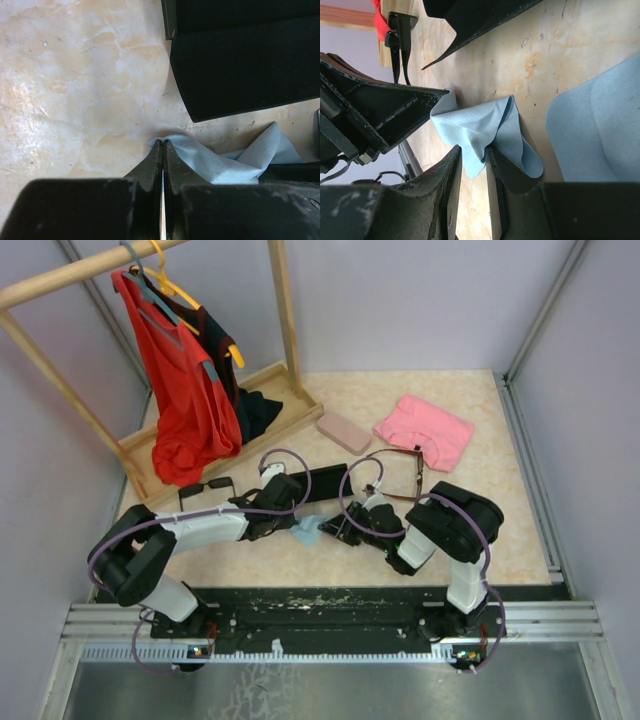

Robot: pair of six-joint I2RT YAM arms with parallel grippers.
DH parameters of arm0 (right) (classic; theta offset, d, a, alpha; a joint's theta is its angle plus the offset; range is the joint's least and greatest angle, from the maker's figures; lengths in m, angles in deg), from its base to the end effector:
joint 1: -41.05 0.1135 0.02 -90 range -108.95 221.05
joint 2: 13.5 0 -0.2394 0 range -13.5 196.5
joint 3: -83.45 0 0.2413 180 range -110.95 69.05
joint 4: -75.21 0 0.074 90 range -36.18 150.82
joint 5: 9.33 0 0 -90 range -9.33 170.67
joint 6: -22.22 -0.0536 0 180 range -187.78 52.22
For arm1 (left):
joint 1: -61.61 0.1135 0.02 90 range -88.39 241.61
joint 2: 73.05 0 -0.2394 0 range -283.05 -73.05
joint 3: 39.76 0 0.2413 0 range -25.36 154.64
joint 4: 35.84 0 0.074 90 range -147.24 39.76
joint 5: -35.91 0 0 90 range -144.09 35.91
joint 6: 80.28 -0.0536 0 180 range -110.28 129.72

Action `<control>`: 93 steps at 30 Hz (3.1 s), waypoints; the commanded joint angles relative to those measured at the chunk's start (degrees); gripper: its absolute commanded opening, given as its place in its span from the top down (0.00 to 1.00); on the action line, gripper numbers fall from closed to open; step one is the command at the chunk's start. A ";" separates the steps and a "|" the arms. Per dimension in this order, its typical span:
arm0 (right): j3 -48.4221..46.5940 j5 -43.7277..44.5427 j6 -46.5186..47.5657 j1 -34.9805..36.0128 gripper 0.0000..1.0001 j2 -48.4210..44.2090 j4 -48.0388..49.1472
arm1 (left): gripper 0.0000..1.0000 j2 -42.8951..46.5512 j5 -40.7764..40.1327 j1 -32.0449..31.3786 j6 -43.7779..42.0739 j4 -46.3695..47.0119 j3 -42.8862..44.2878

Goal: Organize the sunglasses
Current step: Adjust the glasses cleaning cloth at the center of the board.

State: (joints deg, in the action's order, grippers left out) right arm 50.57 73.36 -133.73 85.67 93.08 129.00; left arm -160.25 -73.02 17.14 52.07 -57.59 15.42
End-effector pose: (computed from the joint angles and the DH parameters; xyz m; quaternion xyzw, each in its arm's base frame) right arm 0.1914 0.1984 0.0680 0.1152 0.8097 0.5008 0.2834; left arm 0.2167 -0.1884 0.1241 -0.0338 0.9383 -0.0972 0.3302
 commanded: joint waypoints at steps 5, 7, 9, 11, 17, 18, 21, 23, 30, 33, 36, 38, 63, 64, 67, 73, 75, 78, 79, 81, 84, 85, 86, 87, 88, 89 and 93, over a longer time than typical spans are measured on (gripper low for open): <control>-0.24 -0.60 -2.54 1.08 0.72 3.17 9.72 | 0.99 0.96 0.94 0.26 -0.38 -0.23 -0.70; -0.13 0.29 -2.89 1.06 0.73 4.20 11.61 | 0.99 0.98 0.91 0.26 -0.45 -0.20 -0.83; -0.57 0.63 -2.95 1.13 0.72 4.67 11.91 | 0.99 0.98 0.90 0.31 -0.38 -0.20 -0.74; -1.20 0.93 -2.67 1.10 0.72 4.61 10.56 | 0.99 0.97 0.98 0.27 -0.42 -0.21 -0.82; -1.58 2.24 -1.46 1.09 0.73 3.49 7.53 | 0.99 1.11 0.88 0.30 -0.42 -0.21 -0.89; -1.58 2.44 -1.26 1.08 0.72 3.16 5.63 | 0.99 1.08 0.89 0.26 -0.42 -0.20 -0.92; -1.70 2.58 -0.90 1.13 0.73 2.66 4.79 | 0.99 1.07 0.89 0.27 -0.43 -0.21 -0.96; -1.78 2.41 -0.76 1.08 0.79 2.90 5.30 | 0.99 1.06 0.89 0.26 -0.38 -0.12 -1.00; -1.94 1.35 -0.28 1.10 1.00 2.79 6.88 | 0.99 1.86 0.96 0.26 -0.34 -0.37 -1.22; -1.67 1.47 0.22 1.08 1.00 1.38 6.83 | 0.99 2.87 0.88 0.26 -0.34 -0.87 -1.32; -1.50 1.91 1.45 1.08 1.00 -2.00 3.90 | 0.99 4.30 1.03 0.27 -0.25 -1.45 -1.25; -1.59 2.44 2.50 1.03 1.00 -4.78 0.84 | 0.99 5.36 1.18 0.27 -0.29 -1.96 -1.07; -3.32 -1.09 8.75 1.43 1.00 -29.48 -32.64 | 0.99 20.33 0.13 0.26 -0.03 -10.45 0.18; -2.84 -1.21 8.37 1.43 1.00 -30.11 -32.38 | 0.99 20.51 0.20 0.30 0.08 -10.60 0.14; -1.98 -1.21 7.75 1.43 1.00 -31.77 -31.15 | 0.99 21.16 0.69 0.26 0.21 -10.88 0.18; -3.69 -0.51 7.52 2.07 1.00 -35.09 -33.30 | 0.99 23.33 3.93 -0.29 0.01 -13.94 1.81; -4.51 0.00 7.68 2.58 1.00 -36.45 -34.96 | 0.99 24.88 3.69 -1.02 -0.01 -15.56 2.27; -5.35 1.78 7.76 3.98 1.00 -38.84 -37.69 | 0.99 27.59 3.87 -2.17 -0.01 -17.31 2.48; -5.68 2.41 7.91 4.51 1.00 -39.68 -38.86 | 0.99 28.43 3.97 -2.79 0.23 -17.64 2.39; -6.22 3.76 8.08 5.78 1.00 -41.29 -40.85 | 0.99 29.55 3.60 -3.99 0.99 -18.91 2.60; -6.20 6.60 7.88 7.96 1.00 -44.10 -43.23 | 0.99 30.53 1.81 -7.23 2.86 -21.37 2.92; -6.11 7.51 7.72 8.70 1.00 -44.88 -43.95 | 0.99 30.80 1.20 -8.49 3.79 -22.13 3.05; -6.03 8.21 7.55 9.70 1.00 -45.70 -44.79 | 0.99 31.03 0.52 -9.85 4.71 -22.77 3.19; -5.89 8.91 7.25 10.52 1.00 -46.39 -45.29 | 0.99 31.23 -0.13 -11.09 5.79 -23.65 3.37; -5.80 9.67 6.84 11.28 1.00 -46.95 -45.78 | 0.99 31.56 -1.00 -12.55 6.96 -24.76 3.65; -5.66 10.45 6.52 12.19 1.00 -47.64 -46.33 | 0.99 31.90 -1.92 -13.86 8.21 -25.95 3.81; -5.22 12.93 5.12 15.21 1.00 -49.79 -49.13 | 0.99 33.92 -3.69 -17.39 12.54 -29.45 3.35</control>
State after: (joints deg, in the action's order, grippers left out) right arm 47.14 82.60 -127.20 98.57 45.76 81.57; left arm -128.82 -73.46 2.38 59.04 -81.74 17.27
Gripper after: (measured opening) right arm 0.006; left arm 0.012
